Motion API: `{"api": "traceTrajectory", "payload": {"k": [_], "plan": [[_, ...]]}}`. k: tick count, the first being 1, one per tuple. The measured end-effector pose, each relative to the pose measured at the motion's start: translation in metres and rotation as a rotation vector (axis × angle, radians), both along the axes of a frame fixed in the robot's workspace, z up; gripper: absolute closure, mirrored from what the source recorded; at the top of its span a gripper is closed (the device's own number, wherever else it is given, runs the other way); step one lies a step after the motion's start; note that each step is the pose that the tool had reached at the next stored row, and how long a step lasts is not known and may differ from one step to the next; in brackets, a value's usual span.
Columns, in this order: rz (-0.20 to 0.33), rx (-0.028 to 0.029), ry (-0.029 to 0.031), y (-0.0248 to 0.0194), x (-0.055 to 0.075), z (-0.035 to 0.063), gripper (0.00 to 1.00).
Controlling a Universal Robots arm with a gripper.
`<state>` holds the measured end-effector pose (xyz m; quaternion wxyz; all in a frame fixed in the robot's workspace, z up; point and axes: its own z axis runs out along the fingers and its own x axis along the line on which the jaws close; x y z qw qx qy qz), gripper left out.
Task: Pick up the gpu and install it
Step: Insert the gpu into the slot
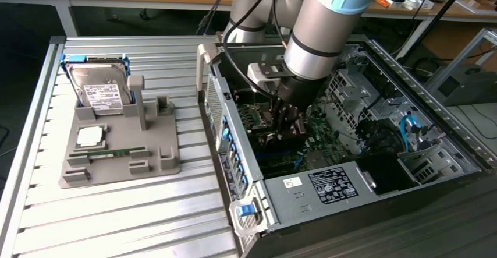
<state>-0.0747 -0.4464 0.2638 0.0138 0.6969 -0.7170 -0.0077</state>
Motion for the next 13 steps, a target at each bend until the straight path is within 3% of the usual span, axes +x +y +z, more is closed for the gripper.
{"api": "traceTrajectory", "payload": {"k": [5, 6, 7, 8, 9, 10, 13], "plan": [[0.000, -0.0004, -0.0001, 0.0001, 0.0000, -0.0001, 0.73], [0.000, -0.0047, 0.0000, 0.0002, -0.0001, -0.0002, 0.73], [-0.001, -0.0157, -0.0001, 0.0005, -0.0002, -0.0002, 0.73], [0.000, -0.0186, -0.0001, 0.0006, -0.0001, -0.0002, 0.73], [0.000, -0.0259, -0.0002, 0.0009, -0.0001, -0.0002, 0.73], [0.000, -0.0295, -0.0001, 0.0013, -0.0001, -0.0002, 0.73], [0.000, -0.0308, -0.0001, 0.0019, 0.0000, -0.0001, 0.73]]}}
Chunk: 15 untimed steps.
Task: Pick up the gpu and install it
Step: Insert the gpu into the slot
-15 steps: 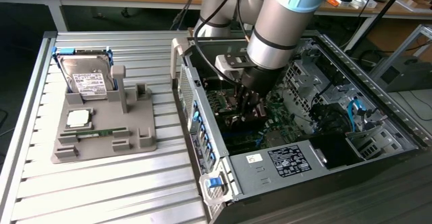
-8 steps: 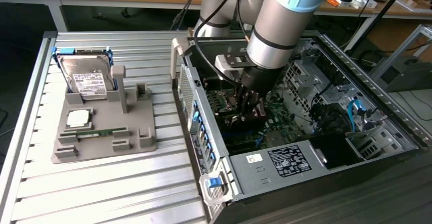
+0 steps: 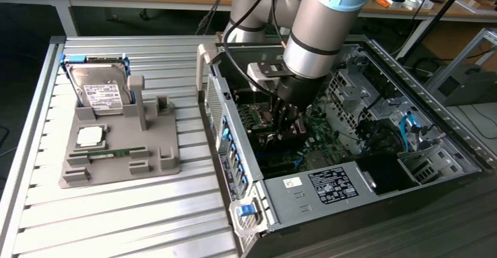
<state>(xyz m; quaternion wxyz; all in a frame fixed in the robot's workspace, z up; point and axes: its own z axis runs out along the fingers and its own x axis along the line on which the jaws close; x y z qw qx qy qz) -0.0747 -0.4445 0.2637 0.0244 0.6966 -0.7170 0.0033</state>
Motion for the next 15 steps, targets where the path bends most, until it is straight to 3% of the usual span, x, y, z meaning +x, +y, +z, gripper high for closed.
{"api": "traceTrajectory", "payload": {"k": [15], "plan": [[0.000, 0.0003, -0.0003, 0.0001, 0.000, 0.0103, 0.73]]}}
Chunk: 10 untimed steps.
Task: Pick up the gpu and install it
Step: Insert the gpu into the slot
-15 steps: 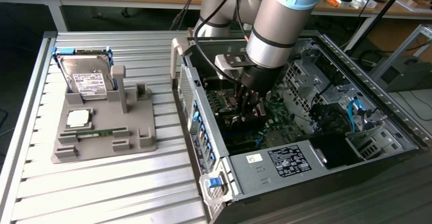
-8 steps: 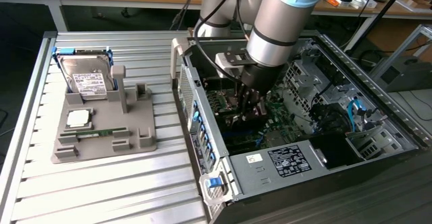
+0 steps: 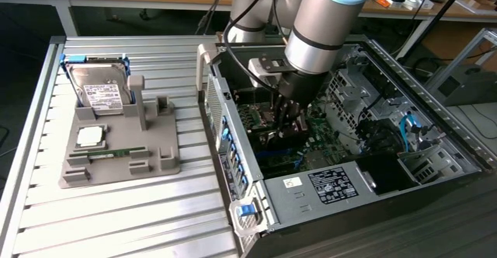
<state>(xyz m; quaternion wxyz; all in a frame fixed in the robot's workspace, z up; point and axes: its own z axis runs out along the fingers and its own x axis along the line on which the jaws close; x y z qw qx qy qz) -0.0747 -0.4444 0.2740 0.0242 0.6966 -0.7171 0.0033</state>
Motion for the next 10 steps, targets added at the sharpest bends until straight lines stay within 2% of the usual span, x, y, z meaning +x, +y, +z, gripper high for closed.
{"api": "traceTrajectory", "payload": {"k": [3, 6, 10], "plan": [[0.000, 0.0009, 0.0002, 0.0000, 0.0002, 0.0002, 0.73], [-0.002, 0.0048, 0.0011, -0.0001, 0.0008, 0.0004, 0.73], [-0.028, 0.0059, 0.0010, -0.0002, 0.0009, 0.0002, 0.73]]}}
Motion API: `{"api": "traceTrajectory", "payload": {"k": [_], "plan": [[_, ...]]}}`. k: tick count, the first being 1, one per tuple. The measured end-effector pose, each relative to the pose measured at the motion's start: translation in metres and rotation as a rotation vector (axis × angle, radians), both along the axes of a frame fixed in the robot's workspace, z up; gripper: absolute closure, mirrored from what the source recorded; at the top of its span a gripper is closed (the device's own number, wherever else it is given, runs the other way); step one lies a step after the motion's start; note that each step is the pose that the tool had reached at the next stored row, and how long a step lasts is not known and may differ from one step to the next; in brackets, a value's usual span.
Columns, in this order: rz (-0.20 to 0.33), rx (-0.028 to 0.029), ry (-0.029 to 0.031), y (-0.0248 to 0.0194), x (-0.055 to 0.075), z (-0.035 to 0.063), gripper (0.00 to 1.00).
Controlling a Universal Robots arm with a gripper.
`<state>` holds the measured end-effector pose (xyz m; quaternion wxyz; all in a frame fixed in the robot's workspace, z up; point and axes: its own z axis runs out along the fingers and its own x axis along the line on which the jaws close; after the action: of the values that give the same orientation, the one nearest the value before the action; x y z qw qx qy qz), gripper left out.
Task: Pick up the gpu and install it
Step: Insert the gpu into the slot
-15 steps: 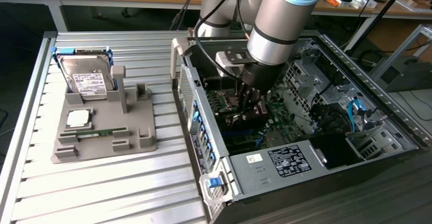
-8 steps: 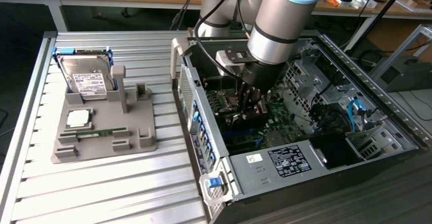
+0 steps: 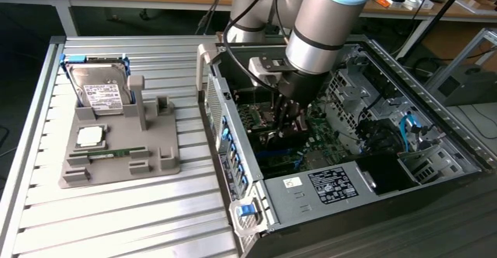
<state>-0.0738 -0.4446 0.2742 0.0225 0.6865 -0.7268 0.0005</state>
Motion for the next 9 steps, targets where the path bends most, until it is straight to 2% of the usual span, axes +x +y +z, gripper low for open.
{"api": "traceTrajectory", "payload": {"k": [9], "plan": [[-0.010, 0.0003, 0.0001, -0.0016, 0.0000, -0.0001, 0.73]]}}
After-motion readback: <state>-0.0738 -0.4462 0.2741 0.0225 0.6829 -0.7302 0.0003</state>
